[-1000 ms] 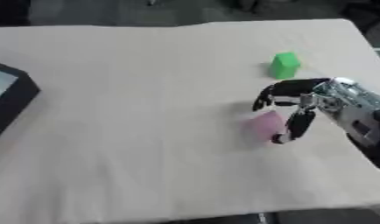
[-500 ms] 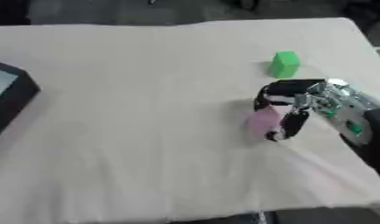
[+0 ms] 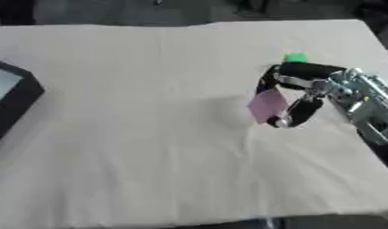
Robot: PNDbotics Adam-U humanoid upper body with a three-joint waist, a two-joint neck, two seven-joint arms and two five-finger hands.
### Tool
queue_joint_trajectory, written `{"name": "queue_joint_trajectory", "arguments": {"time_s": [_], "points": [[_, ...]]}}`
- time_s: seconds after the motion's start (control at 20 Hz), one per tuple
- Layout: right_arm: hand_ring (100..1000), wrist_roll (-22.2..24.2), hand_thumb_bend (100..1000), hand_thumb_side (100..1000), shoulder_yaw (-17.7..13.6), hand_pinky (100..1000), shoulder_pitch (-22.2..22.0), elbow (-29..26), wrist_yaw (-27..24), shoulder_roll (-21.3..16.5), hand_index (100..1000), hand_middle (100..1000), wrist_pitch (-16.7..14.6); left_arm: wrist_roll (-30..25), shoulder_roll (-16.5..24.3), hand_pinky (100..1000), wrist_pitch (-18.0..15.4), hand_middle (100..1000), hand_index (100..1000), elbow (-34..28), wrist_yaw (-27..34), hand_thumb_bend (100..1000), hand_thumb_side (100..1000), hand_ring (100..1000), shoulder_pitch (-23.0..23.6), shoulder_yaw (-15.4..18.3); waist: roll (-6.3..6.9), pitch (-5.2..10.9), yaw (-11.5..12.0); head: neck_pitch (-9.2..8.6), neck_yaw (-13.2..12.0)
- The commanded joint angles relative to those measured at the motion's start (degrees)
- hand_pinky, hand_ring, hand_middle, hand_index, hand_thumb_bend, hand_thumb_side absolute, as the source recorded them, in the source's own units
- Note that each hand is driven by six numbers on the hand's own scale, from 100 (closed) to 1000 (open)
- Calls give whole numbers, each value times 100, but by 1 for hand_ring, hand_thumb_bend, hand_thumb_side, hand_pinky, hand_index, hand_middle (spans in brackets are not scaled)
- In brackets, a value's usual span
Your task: Pick up the objects with one hand, pass them to the other hand, and then place them into the box on the other side of the table.
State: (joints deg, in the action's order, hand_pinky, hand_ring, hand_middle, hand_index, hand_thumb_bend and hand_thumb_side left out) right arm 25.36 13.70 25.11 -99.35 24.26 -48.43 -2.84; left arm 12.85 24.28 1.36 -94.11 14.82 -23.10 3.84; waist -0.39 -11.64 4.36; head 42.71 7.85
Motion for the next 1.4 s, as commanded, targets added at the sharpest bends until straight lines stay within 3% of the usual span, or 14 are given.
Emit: {"name": "queue_joint_trajectory", "arguments": {"time_s": [0.05, 0.45, 0.75, 1.4], "points": [[652, -348, 100, 100, -155, 799, 142, -488, -161, 21, 579, 517, 256, 24, 214, 806, 325, 758, 841, -212, -170, 435, 727, 764, -51, -94, 46, 92, -3, -93, -45], [643, -1166, 100, 100, 85, 788, 562, -835, 711, 912, 594, 535, 549, -690, 377, 819, 1469, 768, 840, -732, -981, 398, 697, 769, -276, -772, 92, 120, -21, -203, -194], [646, -1526, 148, 100, 434, 770, 848, -813, 1682, 1564, 603, 547, 451, -1185, 312, 813, 2417, 767, 838, -894, -1632, 399, 696, 764, -655, -1270, 114, 140, -28, -199, -297], [626, -2891, 206, 100, 1120, 727, 1176, -502, 3045, 2565, 591, 539, -49, -1696, 203, 824, 2919, 779, 845, -623, -2403, 477, 624, 778, -1136, -1908, 168, 167, -36, -236, -410]]}}
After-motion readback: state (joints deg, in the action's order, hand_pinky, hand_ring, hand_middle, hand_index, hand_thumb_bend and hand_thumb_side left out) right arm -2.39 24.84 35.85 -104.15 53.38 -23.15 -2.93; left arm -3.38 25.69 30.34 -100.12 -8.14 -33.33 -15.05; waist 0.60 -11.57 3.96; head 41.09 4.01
